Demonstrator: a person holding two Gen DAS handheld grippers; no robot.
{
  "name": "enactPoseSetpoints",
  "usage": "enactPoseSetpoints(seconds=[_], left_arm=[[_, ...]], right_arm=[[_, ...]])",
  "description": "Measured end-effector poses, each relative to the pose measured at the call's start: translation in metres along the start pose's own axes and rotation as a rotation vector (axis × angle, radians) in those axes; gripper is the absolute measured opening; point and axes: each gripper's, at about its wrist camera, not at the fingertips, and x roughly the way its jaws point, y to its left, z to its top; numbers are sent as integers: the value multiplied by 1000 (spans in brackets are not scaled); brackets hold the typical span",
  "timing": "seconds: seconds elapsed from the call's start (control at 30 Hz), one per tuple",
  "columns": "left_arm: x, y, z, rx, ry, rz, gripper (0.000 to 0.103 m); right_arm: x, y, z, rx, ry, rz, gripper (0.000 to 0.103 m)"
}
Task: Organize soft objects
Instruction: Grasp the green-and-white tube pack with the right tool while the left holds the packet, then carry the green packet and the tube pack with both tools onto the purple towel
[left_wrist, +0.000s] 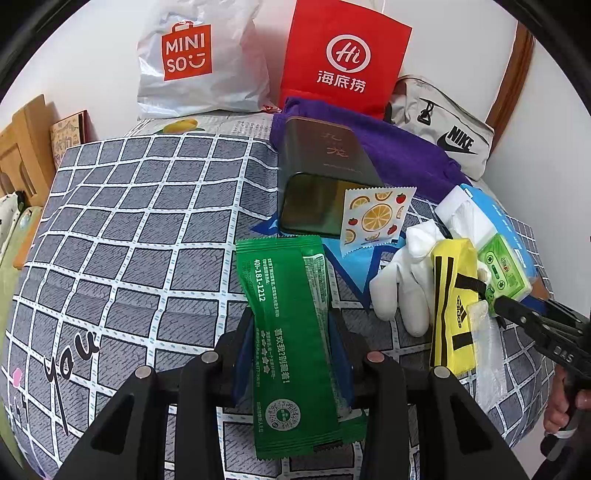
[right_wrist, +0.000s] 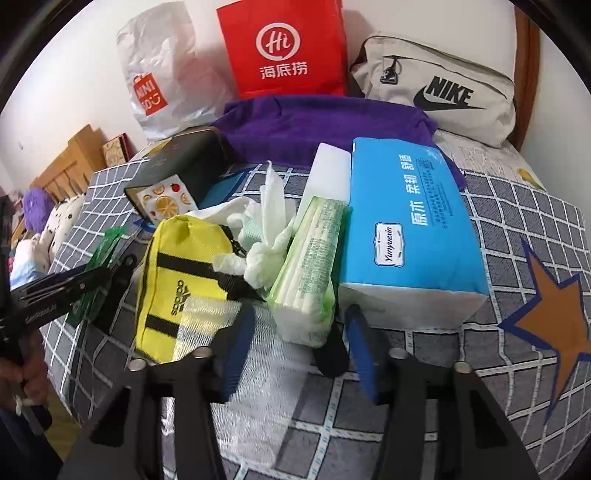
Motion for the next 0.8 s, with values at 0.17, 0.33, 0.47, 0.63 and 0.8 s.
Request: enactPoseSetpoints(seconds=[0.17,0.33,0.47,0.63,0.8], left_arm=[[-4,0,-1,-5,-8,-1,36],[-12,-5,3,1,-21,3,36],[-22,-11,11,9,-35,-2,36],[-32,-21,26,15,-53,-21,36],[-38,-32,45,28,-68,-18,36]], right_arm=[[-1,-6,-2,15,-40,16,18],[-18,-7,-3,7,-59,53,18],[-31,-4,-3,-21,-67,58,18],[-52,-8,3,-30,-93,61,18],[-68,-17,18,-27,-126,40,18]])
